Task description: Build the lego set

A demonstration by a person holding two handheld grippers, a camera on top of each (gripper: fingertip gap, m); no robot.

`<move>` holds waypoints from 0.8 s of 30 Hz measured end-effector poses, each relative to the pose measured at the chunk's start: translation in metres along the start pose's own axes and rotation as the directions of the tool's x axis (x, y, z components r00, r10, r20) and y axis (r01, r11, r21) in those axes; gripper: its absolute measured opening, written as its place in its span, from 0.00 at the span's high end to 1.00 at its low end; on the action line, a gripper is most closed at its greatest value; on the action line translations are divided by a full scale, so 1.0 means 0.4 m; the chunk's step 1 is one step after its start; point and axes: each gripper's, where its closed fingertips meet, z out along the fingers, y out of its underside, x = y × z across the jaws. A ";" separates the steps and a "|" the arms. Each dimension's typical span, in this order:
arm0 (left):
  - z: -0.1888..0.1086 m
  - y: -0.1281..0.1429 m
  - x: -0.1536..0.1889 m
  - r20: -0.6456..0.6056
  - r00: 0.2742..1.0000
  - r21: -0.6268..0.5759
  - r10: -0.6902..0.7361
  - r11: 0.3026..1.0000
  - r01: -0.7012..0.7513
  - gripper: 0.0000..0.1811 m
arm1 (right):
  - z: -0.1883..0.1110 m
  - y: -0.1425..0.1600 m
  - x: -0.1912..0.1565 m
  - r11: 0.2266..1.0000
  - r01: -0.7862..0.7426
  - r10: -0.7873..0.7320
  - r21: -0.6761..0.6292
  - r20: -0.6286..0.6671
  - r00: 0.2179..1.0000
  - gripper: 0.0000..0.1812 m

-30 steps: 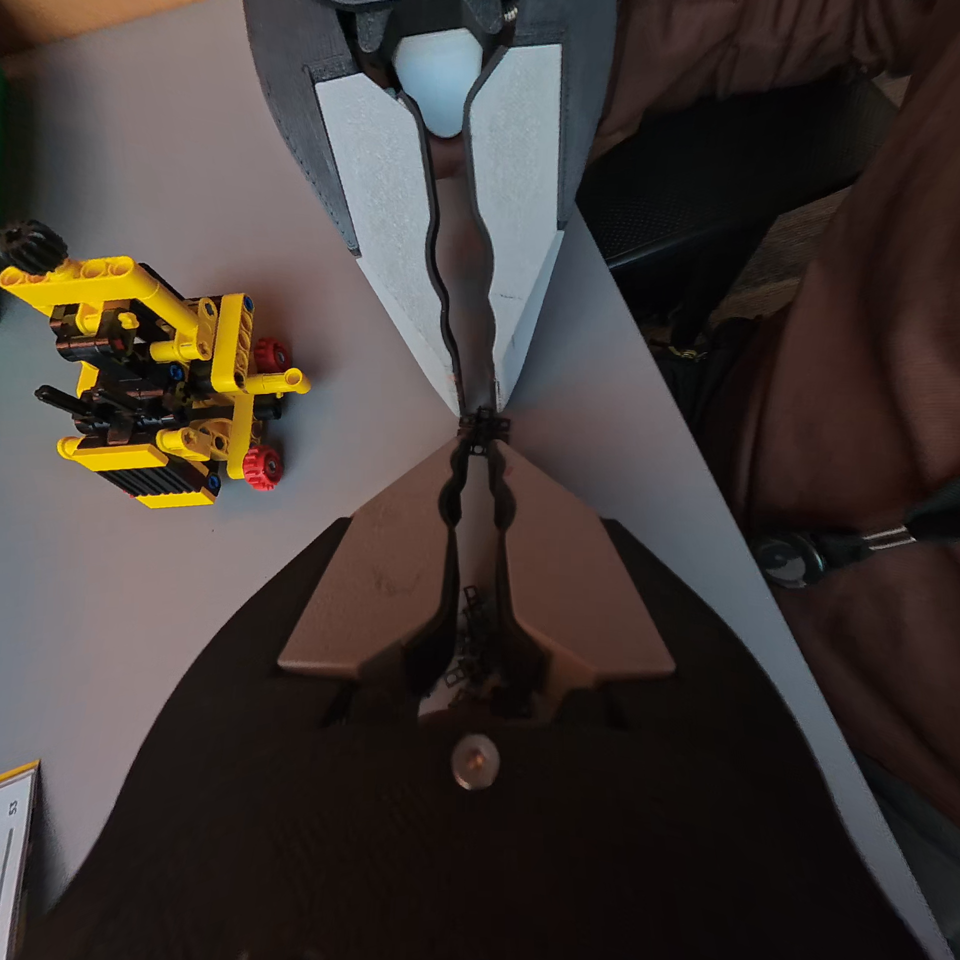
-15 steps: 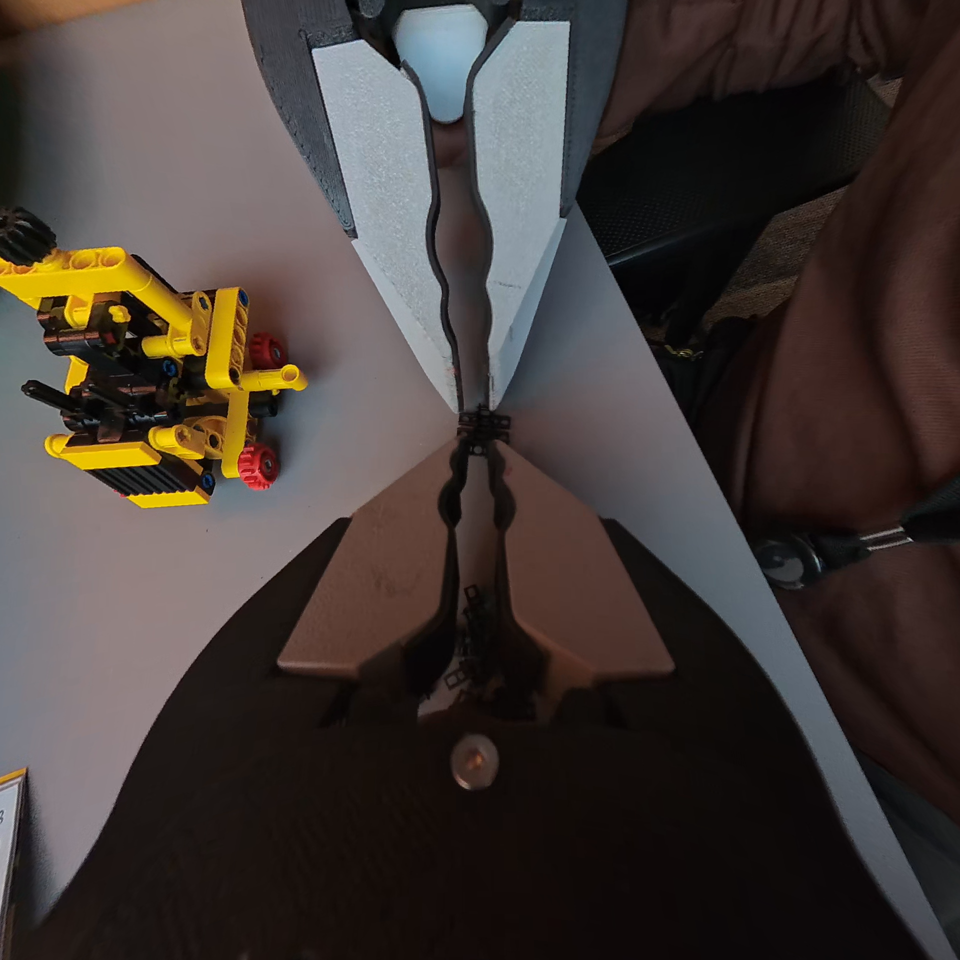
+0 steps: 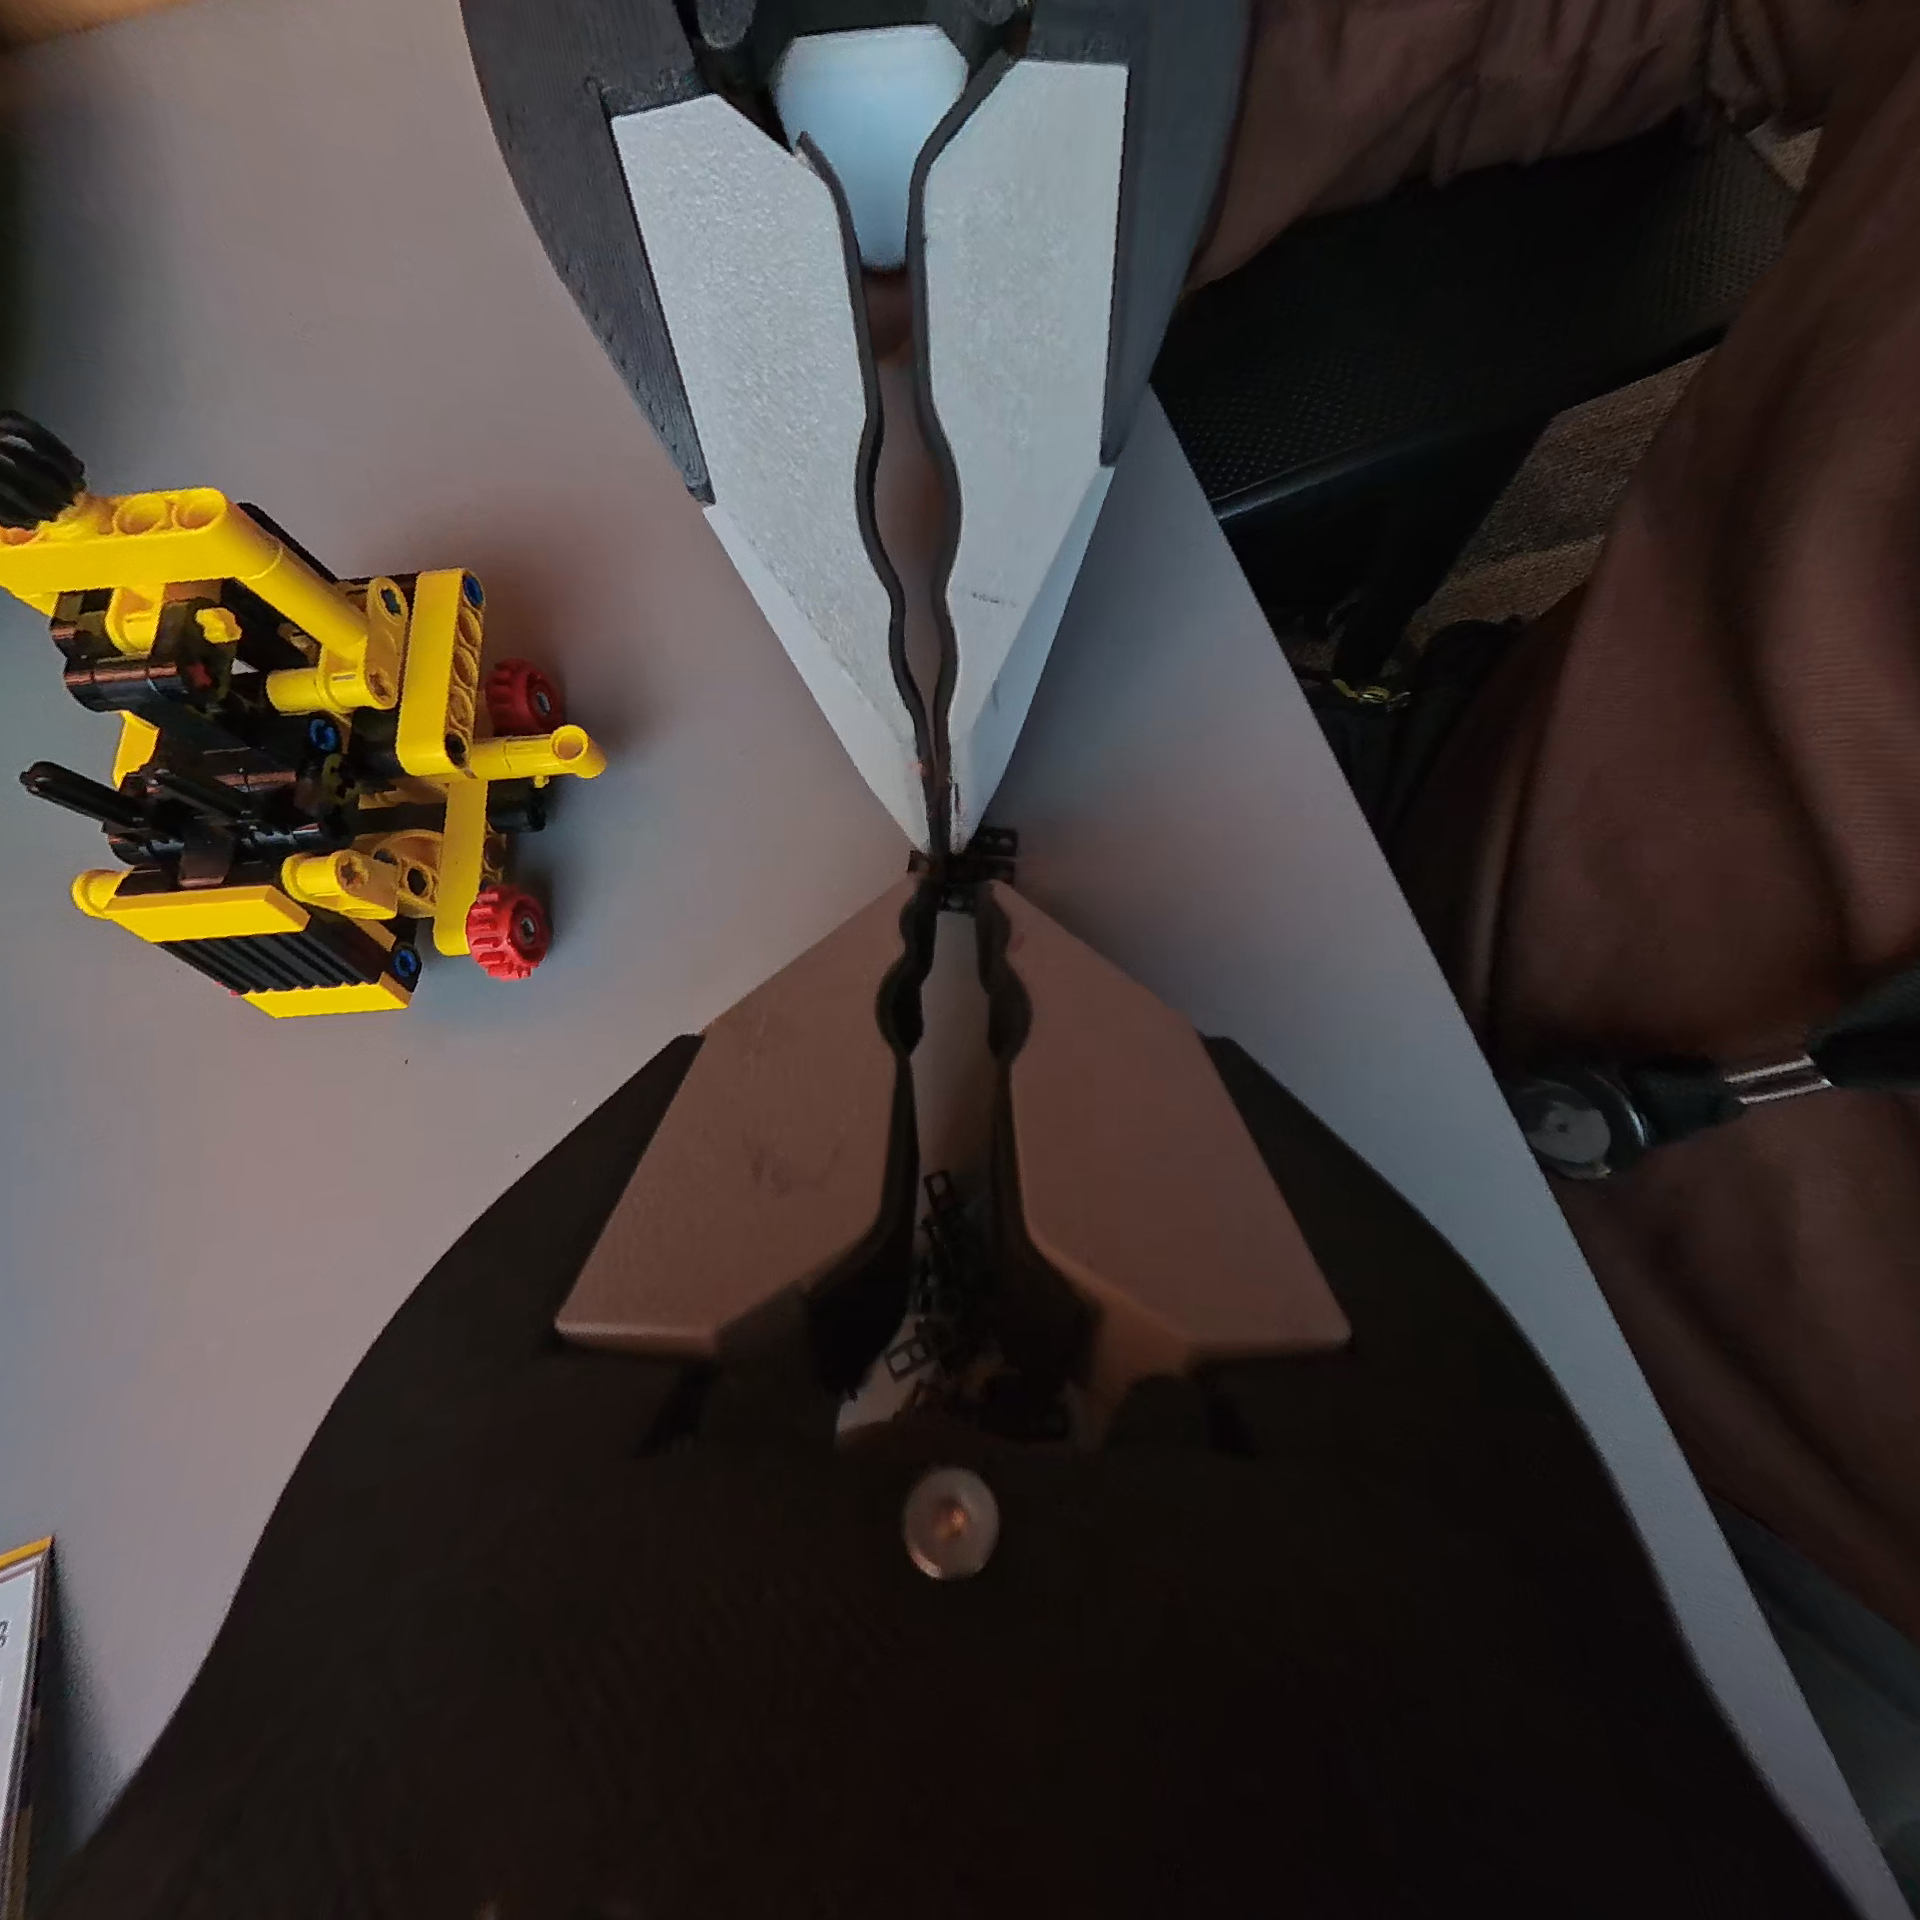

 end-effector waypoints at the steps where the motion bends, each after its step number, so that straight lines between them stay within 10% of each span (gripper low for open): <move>1: 0.000 0.000 -0.001 0.001 1.000 0.000 0.000 1.000 0.000 0.98 | 0.002 0.001 0.000 1.000 0.000 0.000 0.000 0.001 1.000 1.00; 24: 0.004 0.001 0.000 -0.005 1.000 -0.002 -0.001 1.000 0.001 0.98 | 0.011 0.008 -0.002 0.999 0.042 -0.042 -0.014 -0.016 0.999 1.00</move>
